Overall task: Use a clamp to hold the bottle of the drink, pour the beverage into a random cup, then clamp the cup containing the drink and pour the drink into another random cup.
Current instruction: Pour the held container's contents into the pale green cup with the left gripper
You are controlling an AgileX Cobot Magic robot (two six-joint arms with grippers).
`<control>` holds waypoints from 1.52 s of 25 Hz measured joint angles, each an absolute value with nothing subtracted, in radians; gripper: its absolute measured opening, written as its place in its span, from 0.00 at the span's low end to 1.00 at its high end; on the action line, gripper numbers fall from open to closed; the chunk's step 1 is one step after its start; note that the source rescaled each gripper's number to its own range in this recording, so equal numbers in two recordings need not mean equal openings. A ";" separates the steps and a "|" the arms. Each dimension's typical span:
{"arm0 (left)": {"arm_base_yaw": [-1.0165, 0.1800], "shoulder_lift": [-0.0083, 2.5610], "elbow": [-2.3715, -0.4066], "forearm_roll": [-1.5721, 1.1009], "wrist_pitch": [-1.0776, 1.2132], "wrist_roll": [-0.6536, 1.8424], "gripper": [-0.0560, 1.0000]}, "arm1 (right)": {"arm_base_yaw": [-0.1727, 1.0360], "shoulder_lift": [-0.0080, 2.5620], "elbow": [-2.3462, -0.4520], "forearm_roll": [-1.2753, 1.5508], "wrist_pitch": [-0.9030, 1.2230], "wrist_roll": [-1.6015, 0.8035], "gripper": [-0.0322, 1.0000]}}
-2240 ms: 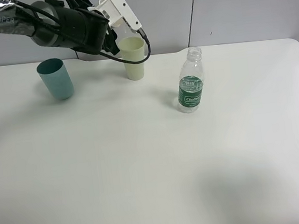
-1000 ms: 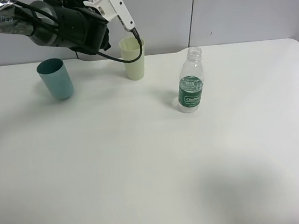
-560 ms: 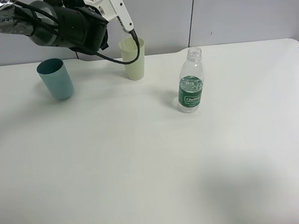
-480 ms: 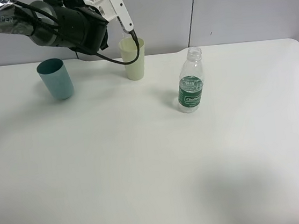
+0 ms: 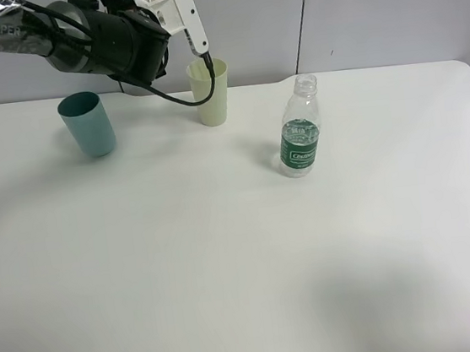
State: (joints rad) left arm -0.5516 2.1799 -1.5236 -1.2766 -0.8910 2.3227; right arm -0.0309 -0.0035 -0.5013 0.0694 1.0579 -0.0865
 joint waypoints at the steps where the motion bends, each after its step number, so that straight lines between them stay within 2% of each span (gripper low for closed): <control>1: -0.552 2.180 -1.524 -1.277 -0.891 2.324 0.05 | -0.031 -0.004 -0.501 0.069 1.058 -0.087 0.78; 17: -0.552 2.180 -1.524 -1.203 -0.891 2.406 0.05 | -0.031 -0.004 -0.501 0.069 1.058 -0.087 0.78; 38: -0.552 2.180 -1.524 -0.950 -0.890 2.452 0.05 | -0.031 -0.004 -0.501 0.069 1.058 -0.087 0.78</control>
State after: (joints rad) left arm -0.5516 2.1799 -1.5236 -0.9498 -0.8902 2.4521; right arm -0.0309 -0.0035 -0.5013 0.0694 1.0579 -0.0865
